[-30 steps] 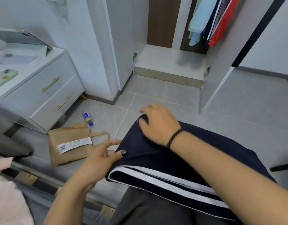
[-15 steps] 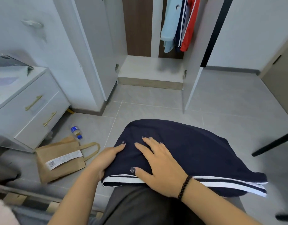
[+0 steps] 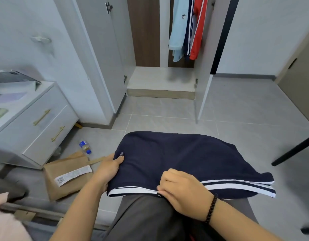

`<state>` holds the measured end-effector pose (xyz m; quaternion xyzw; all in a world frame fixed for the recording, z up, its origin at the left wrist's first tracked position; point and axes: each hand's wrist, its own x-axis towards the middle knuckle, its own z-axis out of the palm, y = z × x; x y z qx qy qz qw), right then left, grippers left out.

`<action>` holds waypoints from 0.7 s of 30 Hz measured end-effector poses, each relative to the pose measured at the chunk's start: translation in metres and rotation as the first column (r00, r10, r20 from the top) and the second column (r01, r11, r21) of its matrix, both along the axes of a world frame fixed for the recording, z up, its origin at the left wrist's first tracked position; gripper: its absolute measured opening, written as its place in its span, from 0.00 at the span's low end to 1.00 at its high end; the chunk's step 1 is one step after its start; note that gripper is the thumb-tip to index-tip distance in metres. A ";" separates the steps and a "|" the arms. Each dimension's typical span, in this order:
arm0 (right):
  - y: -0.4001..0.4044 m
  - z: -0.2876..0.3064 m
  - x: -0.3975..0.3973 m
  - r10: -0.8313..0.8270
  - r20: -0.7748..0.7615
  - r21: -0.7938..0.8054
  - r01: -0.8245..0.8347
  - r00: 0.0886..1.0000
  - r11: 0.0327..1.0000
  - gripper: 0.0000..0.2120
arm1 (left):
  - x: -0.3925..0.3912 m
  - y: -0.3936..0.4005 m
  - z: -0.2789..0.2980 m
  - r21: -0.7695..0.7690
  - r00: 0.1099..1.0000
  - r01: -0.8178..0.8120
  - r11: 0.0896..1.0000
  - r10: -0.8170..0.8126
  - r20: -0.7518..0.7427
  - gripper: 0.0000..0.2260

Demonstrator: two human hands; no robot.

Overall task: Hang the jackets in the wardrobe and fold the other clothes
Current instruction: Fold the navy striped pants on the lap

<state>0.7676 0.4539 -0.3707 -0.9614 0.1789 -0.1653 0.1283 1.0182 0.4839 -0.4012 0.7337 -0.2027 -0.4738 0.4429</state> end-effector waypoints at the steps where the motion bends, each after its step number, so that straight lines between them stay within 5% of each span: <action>1: -0.002 0.002 0.001 -0.020 -0.018 0.058 0.021 1.000 0.998 0.07 | 0.000 0.001 0.001 0.002 0.999 0.023 1.000 -0.023 0.027 0.07; 5: -0.021 0.012 0.015 -0.220 -0.087 0.308 0.236 0.972 0.922 0.15 | 0.011 -0.002 0.014 -0.026 0.998 -0.016 1.000 0.018 0.059 0.07; 14: -0.051 0.001 0.073 -0.266 -0.516 0.353 0.485 0.814 0.800 0.47 | 0.064 0.016 0.062 -0.131 0.984 -0.092 0.987 0.110 0.138 0.06; 17: -0.035 -0.015 0.082 -0.215 -0.533 0.366 0.452 0.818 0.813 0.53 | 0.104 0.046 0.080 -0.120 0.944 -0.223 0.967 0.245 0.219 0.04; 21: -0.018 -0.031 0.092 -0.265 -0.470 0.290 0.430 0.842 0.855 0.54 | 0.122 0.074 0.090 -0.041 0.939 -0.173 0.984 0.178 0.293 0.06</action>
